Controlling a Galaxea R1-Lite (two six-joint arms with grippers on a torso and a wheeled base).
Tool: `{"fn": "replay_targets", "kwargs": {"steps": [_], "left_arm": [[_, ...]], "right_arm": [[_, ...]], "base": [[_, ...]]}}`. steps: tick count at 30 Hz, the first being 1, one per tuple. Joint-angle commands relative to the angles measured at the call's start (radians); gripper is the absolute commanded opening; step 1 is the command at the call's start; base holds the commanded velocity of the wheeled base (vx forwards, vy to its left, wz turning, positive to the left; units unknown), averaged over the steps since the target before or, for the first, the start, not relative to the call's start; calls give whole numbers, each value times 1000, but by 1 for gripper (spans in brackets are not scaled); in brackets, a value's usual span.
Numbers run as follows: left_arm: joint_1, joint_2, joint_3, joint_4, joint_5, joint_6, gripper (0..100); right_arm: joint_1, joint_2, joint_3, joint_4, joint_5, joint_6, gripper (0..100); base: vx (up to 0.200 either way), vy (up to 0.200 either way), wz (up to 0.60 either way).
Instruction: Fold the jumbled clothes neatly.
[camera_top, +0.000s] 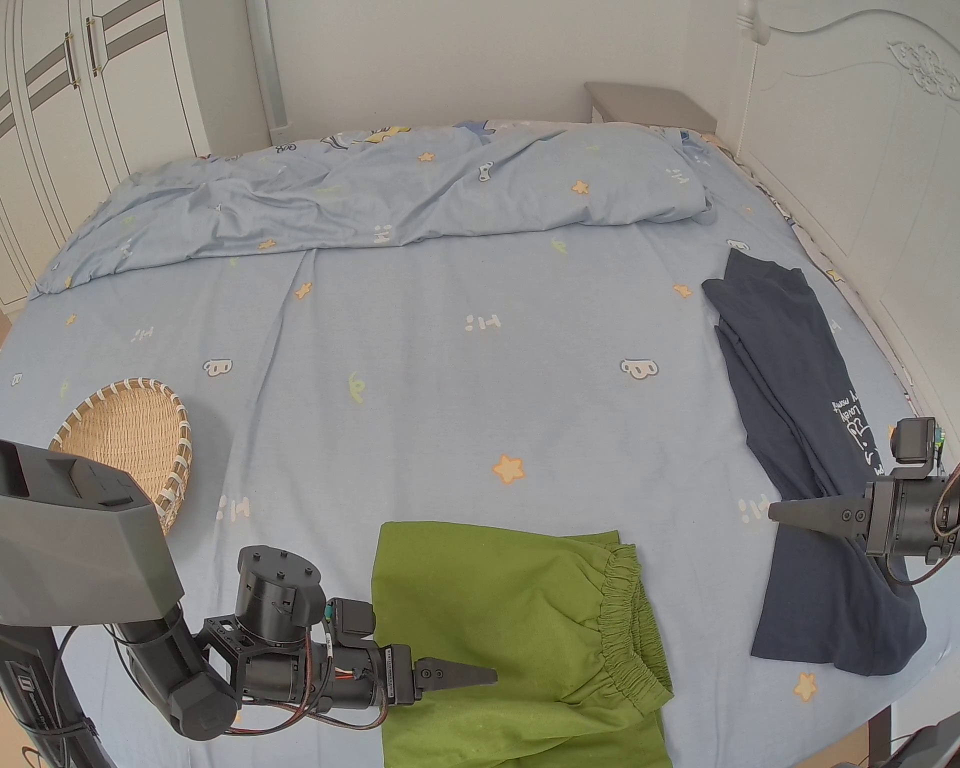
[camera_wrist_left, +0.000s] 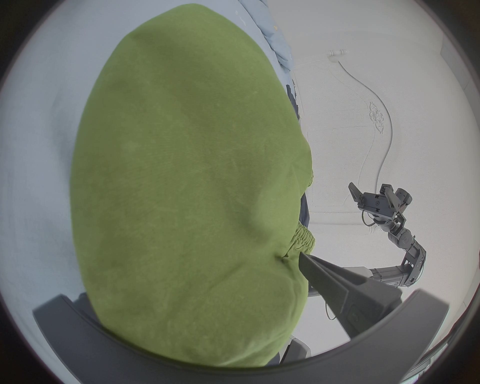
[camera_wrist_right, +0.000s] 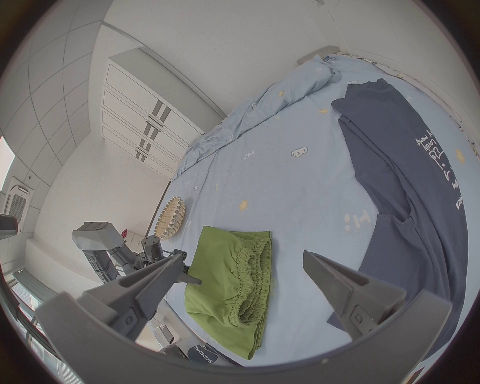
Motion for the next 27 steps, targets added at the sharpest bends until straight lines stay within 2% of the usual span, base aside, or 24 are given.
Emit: {"fn": "replay_targets", "kwargs": {"steps": [1,3,4,11,14,15,17,19,20,21,22,24,25,27], "left_arm": [[-6,32,-26,-8,13,0,100],[-6,33,-26,-9,15,-2,100],[-6,32,-26,-8,15,-2,0],[12,-20,-27,20,16,-2,0],[52,-135,-62,129,15,0,0],[66,-178,-96,203,15,0,0],[95,-290,-207,433,15,1,0],[113,-396,-403,779,15,20,0],[118,-421,-472,893,13,37,0],[119,-428,-500,936,13,46,0],[133,-453,-647,1167,9,136,0],[161,-453,-747,1318,1,227,0],[185,-450,-823,1431,0,302,0],[213,-442,-888,1519,0,348,0]], "right_arm": [[2,-1,0,0,0,0,100],[2,-1,0,0,0,0,100],[2,-1,0,0,0,0,100],[2,0,-6,5,0,1,100],[2,-1,-26,6,-1,3,100],[2,-1,-41,8,-1,6,100],[2,-1,-85,26,-3,23,100],[3,0,-144,61,-4,37,100],[3,3,-165,72,-4,37,100],[3,5,-174,75,-4,38,100],[3,11,-225,97,-3,38,100],[9,14,-254,111,-3,40,100],[20,14,-273,117,-4,41,100],[26,14,-271,109,-3,41,100]], "base": [[0,0,0],[0,0,0],[0,0,0],[0,0,0],[0,0,0],[0,0,0],[0,0,0],[0,0,0],[0,0,0],[0,0,0],[0,0,0],[0,0,0],[0,0,0],[0,0,0]]}}
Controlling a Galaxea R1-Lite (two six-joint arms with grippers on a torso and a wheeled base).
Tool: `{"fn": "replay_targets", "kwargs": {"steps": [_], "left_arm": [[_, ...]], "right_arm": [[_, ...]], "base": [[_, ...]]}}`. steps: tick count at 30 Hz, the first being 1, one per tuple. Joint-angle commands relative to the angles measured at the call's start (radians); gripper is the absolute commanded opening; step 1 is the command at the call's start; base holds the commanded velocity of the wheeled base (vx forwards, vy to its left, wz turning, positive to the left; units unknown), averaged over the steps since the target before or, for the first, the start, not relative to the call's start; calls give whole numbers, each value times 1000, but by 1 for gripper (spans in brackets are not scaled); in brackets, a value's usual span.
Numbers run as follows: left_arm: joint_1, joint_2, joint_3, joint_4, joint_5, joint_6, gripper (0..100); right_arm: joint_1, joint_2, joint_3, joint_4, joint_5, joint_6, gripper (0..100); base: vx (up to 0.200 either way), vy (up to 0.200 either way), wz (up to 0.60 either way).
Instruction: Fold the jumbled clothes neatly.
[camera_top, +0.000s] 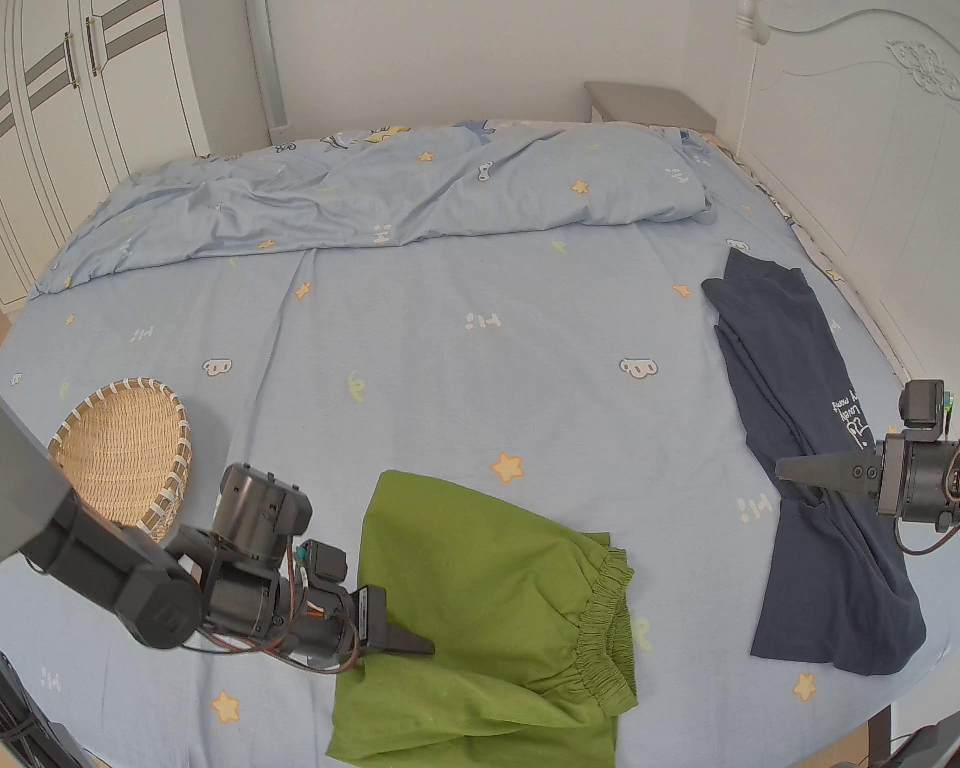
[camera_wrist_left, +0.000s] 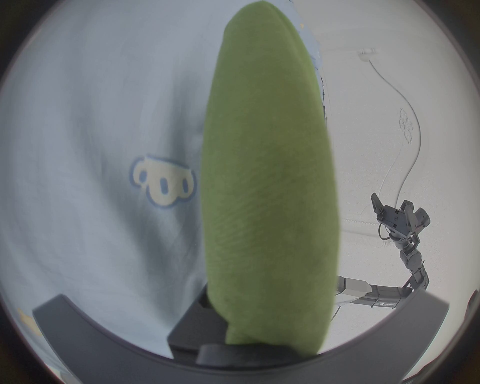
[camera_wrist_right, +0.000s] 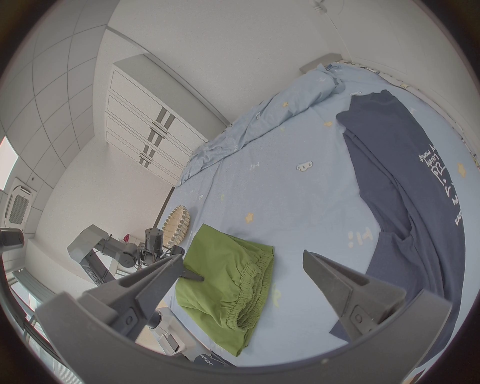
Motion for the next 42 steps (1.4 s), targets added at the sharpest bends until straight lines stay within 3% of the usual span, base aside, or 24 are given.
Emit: {"fn": "replay_targets", "kwargs": {"steps": [1,7,18,26,42], "left_arm": [[163,-208,-589,798,-16,284,0],[251,-161,-633,823,-44,319,0],[270,-156,-672,840,-30,321,0],[268,-162,-718,930,7,322,0],[235,-167,-707,952,14,335,0]], "right_arm": [[23,16,-167,66,-2,19,100],[26,39,-161,66,-2,19,100],[43,39,-153,66,-2,19,100],[43,39,-152,66,-2,19,100],[43,41,-152,64,-2,19,100]], "base": [[0,0,0],[0,0,0],[0,0,0],[0,200,0],[0,200,0]]}}
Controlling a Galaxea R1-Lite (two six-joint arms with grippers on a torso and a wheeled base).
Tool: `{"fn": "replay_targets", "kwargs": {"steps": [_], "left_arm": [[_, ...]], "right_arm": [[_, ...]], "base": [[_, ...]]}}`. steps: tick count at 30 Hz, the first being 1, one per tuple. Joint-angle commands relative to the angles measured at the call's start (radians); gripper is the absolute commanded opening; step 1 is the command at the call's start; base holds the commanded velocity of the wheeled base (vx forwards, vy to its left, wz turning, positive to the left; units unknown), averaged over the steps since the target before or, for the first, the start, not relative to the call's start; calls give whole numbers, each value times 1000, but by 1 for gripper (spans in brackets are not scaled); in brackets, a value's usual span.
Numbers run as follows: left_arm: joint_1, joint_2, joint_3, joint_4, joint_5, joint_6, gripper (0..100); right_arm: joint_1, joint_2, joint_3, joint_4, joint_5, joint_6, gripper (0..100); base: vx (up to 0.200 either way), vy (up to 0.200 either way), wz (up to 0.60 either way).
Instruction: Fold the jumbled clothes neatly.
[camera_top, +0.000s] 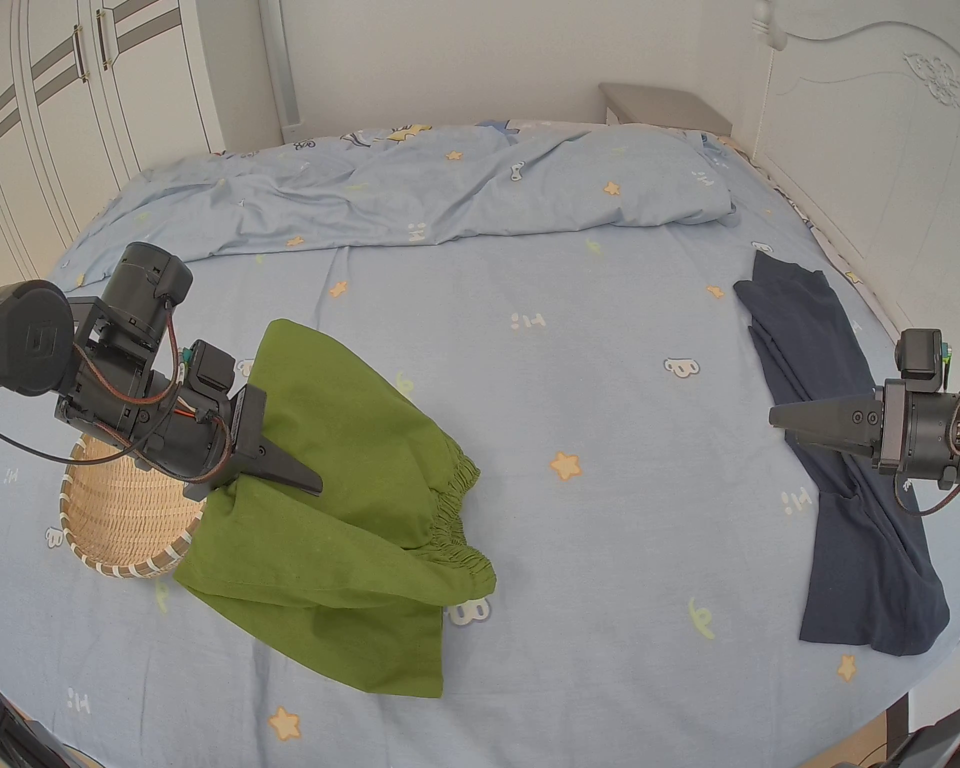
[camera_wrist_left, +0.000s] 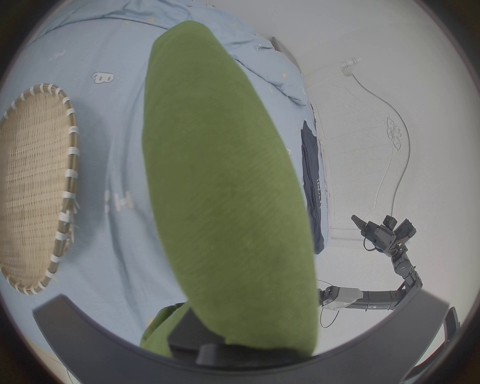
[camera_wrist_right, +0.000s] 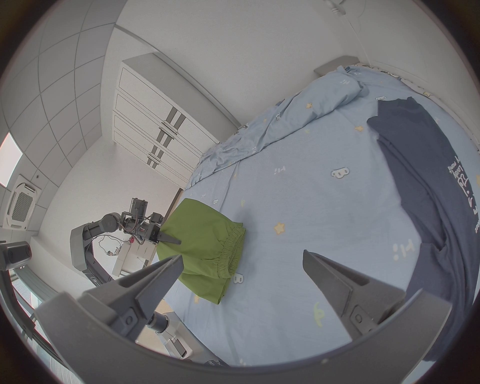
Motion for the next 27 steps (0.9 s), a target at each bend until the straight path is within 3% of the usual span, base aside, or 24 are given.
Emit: {"fn": "replay_targets", "kwargs": {"steps": [1,9,18,27], "left_arm": [[-18,-5,3,8,0,3,0],[-37,-6,10,15,0,9,0],[-123,-44,52,0,2,78,0],[-134,-149,56,-43,2,115,0]], "right_arm": [[0,1,0,1,1,0,100],[2,1,0,1,1,0,100],[11,0,-1,1,-3,10,100],[20,1,0,1,-13,10,100]], "base": [[0,200,0],[0,200,0],[0,0,0],[0,0,0]]}}
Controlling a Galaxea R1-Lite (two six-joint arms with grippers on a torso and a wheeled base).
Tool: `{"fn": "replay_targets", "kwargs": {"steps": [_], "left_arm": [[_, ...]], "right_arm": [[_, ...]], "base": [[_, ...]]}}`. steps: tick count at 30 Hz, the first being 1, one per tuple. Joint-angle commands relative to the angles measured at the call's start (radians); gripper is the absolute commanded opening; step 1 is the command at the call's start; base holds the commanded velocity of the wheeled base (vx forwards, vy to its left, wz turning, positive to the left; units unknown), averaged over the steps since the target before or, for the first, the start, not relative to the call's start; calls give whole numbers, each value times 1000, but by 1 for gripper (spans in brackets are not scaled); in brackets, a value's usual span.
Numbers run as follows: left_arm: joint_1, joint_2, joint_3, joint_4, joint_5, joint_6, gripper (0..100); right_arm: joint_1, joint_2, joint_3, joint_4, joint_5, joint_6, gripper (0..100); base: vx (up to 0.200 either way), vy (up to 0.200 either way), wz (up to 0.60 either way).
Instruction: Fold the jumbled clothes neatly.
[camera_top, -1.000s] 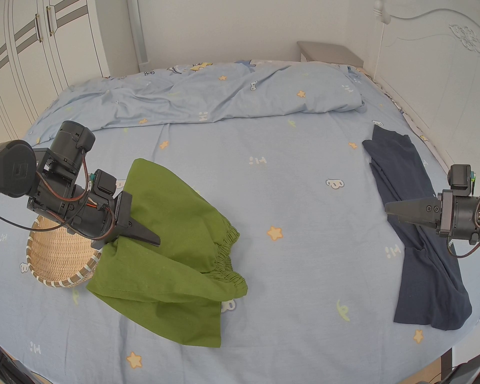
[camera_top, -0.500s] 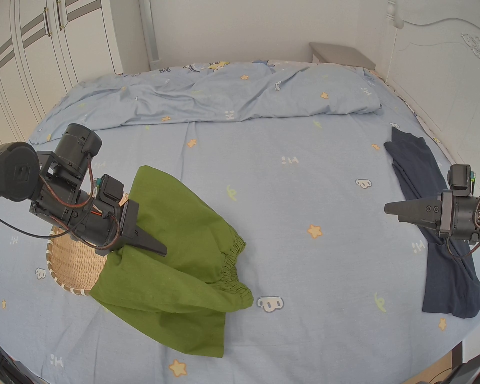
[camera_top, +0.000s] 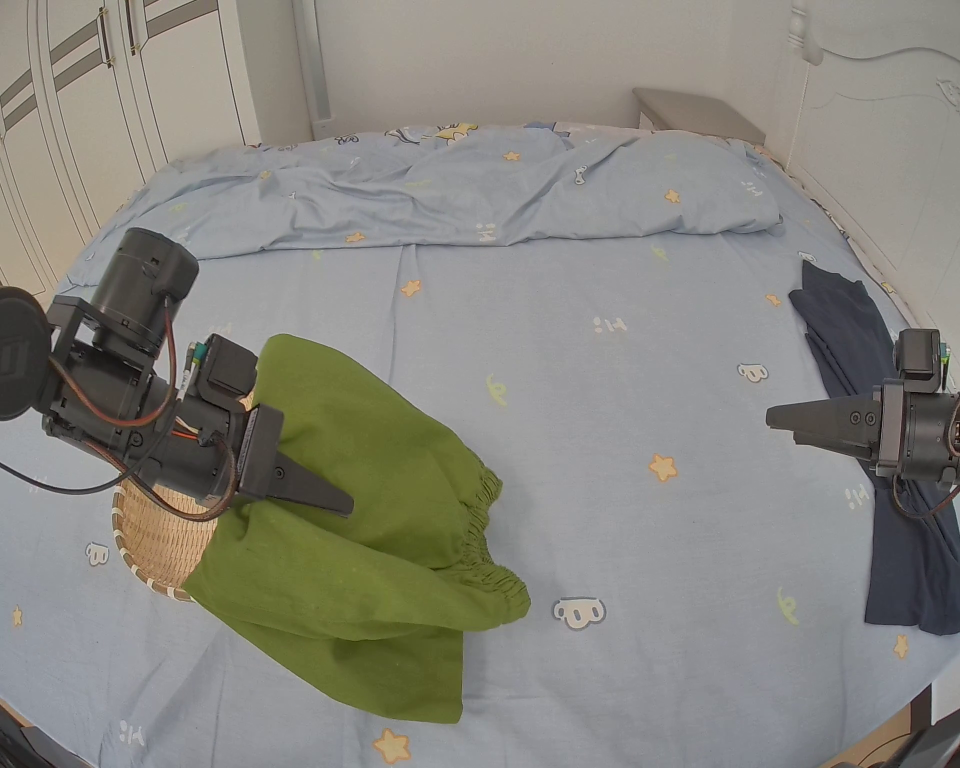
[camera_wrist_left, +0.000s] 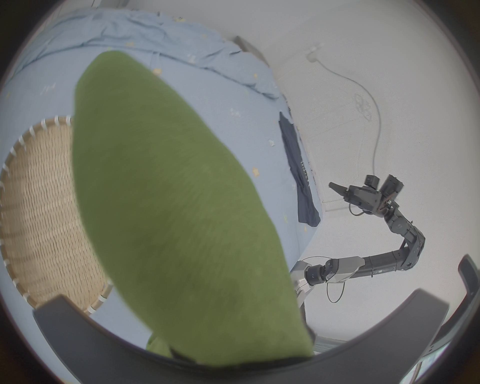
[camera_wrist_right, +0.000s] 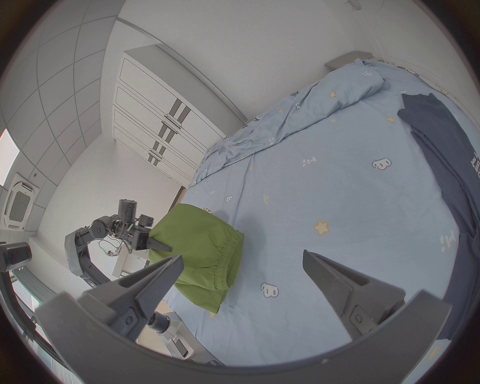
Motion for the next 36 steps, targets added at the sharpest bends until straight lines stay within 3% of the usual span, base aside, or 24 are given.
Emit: {"fn": "replay_targets", "kwargs": {"steps": [1,6,13,17,26,31,36], "left_arm": [[-2,-99,10,-21,0,30,0],[27,-173,27,-105,31,28,0],[224,-178,128,-424,65,8,0],[365,-58,169,-596,55,-50,0],[501,71,257,-636,63,-44,0],[532,91,323,-623,71,-50,0],[557,112,309,-516,106,-50,0]], "right_arm": [[6,1,1,-2,-11,0,100],[17,12,3,-3,-20,0,100],[19,17,9,-12,-26,0,100],[19,15,9,-12,-26,0,100],[19,6,7,-12,-26,0,100],[19,1,4,-9,-25,1,100],[22,6,7,-12,-25,1,100]], "base": [[0,0,0],[0,0,0],[0,0,0],[0,0,0],[0,0,0],[0,0,0],[0,0,0]]}}
